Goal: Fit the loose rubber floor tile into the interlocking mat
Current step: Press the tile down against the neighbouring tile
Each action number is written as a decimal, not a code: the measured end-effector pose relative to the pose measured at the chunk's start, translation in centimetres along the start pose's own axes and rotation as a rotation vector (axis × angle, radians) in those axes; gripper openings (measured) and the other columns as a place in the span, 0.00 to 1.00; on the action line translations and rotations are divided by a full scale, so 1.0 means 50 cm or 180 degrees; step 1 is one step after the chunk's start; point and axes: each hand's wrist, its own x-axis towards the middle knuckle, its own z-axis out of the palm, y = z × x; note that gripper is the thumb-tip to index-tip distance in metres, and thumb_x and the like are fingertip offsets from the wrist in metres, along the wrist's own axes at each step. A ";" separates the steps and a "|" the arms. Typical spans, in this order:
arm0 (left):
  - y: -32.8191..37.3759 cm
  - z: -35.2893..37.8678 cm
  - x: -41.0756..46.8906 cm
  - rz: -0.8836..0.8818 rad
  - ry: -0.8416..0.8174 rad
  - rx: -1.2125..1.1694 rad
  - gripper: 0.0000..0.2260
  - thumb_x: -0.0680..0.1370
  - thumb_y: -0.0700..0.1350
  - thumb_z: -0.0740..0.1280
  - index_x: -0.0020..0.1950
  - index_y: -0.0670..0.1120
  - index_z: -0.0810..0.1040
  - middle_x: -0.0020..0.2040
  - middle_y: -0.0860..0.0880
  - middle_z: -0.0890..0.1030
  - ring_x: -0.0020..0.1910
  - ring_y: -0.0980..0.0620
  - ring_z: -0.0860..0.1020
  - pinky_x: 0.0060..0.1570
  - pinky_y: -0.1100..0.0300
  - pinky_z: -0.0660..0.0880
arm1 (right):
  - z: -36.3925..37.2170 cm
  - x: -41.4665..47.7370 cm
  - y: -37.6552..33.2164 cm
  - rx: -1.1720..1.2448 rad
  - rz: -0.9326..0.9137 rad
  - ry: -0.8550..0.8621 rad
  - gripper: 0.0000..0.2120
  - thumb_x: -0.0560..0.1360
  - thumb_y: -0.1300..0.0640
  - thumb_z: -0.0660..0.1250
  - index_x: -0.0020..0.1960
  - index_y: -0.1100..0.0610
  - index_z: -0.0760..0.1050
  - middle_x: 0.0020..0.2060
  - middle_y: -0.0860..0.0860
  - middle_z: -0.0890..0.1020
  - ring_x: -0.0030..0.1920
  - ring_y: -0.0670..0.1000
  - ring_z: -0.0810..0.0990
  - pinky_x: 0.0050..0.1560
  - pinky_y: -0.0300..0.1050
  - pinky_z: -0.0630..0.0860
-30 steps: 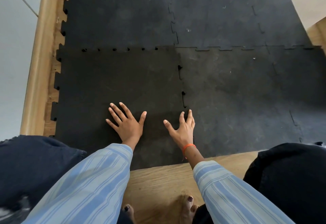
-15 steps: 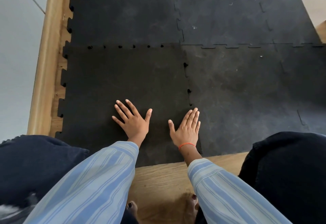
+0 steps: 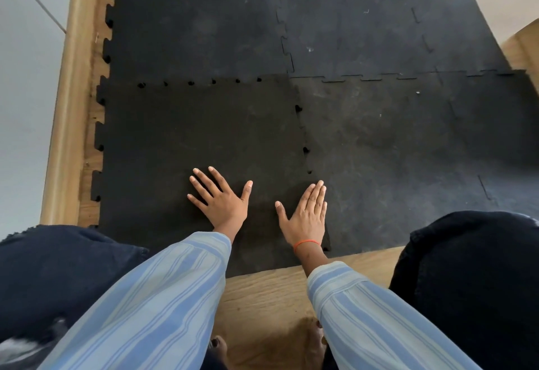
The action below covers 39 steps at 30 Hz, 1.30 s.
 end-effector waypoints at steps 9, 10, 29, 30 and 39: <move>0.005 0.000 -0.005 -0.0050 0.0025 -0.0038 0.43 0.76 0.69 0.51 0.79 0.41 0.41 0.78 0.35 0.41 0.77 0.37 0.41 0.73 0.36 0.45 | -0.008 0.000 0.014 -0.0063 -0.0142 -0.0430 0.49 0.75 0.32 0.52 0.75 0.65 0.32 0.76 0.61 0.34 0.76 0.58 0.33 0.77 0.51 0.40; 0.008 -0.002 -0.006 -0.0044 0.0008 -0.0051 0.43 0.77 0.69 0.51 0.78 0.41 0.41 0.78 0.35 0.41 0.77 0.36 0.41 0.73 0.36 0.45 | -0.009 0.002 0.016 -0.0065 -0.0136 -0.0485 0.48 0.75 0.32 0.52 0.75 0.65 0.32 0.75 0.61 0.34 0.76 0.58 0.33 0.76 0.51 0.39; 0.010 -0.002 0.004 -0.0048 -0.0096 0.0003 0.43 0.77 0.69 0.50 0.78 0.41 0.38 0.77 0.35 0.38 0.77 0.36 0.38 0.72 0.36 0.43 | -0.013 0.066 -0.001 -0.0198 -0.0091 -0.0350 0.55 0.68 0.24 0.49 0.76 0.62 0.34 0.77 0.57 0.36 0.77 0.55 0.34 0.77 0.54 0.39; 0.011 -0.002 0.005 -0.0036 -0.0097 0.0004 0.43 0.77 0.69 0.49 0.78 0.41 0.38 0.77 0.35 0.38 0.77 0.36 0.38 0.72 0.36 0.43 | -0.014 0.070 -0.004 -0.0201 -0.0080 -0.0318 0.56 0.68 0.23 0.49 0.76 0.63 0.34 0.77 0.57 0.36 0.77 0.55 0.35 0.76 0.54 0.38; 0.006 0.001 0.003 -0.0007 -0.0047 0.0036 0.43 0.77 0.69 0.49 0.78 0.40 0.40 0.78 0.35 0.39 0.77 0.36 0.39 0.73 0.36 0.44 | 0.058 -0.044 0.062 -0.0133 0.0265 0.0482 0.39 0.78 0.36 0.43 0.76 0.61 0.38 0.78 0.56 0.42 0.77 0.52 0.37 0.77 0.52 0.39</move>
